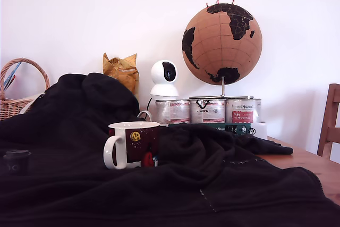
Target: Pick the grey coffee capsule and place it inside the red coffee cup
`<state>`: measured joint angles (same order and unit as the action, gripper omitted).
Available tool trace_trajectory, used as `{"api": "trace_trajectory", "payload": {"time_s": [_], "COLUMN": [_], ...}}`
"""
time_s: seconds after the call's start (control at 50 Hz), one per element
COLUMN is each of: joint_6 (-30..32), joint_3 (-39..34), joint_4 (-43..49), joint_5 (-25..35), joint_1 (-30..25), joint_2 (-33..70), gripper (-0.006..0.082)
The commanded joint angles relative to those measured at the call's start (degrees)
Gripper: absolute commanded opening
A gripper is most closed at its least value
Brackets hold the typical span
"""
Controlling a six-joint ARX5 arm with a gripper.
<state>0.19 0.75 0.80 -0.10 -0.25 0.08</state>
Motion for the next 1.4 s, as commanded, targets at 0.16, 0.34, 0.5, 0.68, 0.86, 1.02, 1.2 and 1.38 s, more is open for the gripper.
{"api": "trace_trajectory", "payload": {"time_s": [0.16, 0.34, 0.5, 0.68, 0.86, 1.02, 1.2, 1.38], "joint_6": [-2.8, -4.0, -11.7, -27.8, -32.3, -32.3, -33.3, -34.2], "joint_3": [0.4, 0.5, 0.5, 0.8, 1.3, 1.3, 1.4, 5.0], "joint_4": [7.6, 5.0, -2.4, -10.5, -11.4, -11.5, -12.2, -8.2], "joint_5": [0.5, 1.6, 7.4, 12.1, 13.8, 13.8, 14.5, 19.9], "joint_1": [2.7, 2.6, 2.4, 1.8, 1.6, 1.4, 1.4, 1.4], "joint_2": [0.2, 0.2, 0.2, 0.2, 0.9, 1.0, 1.0, 6.1], "gripper": [-0.0013, -0.0013, -0.0013, -0.0011, -0.0011, -0.0011, -0.0011, -0.0008]}}
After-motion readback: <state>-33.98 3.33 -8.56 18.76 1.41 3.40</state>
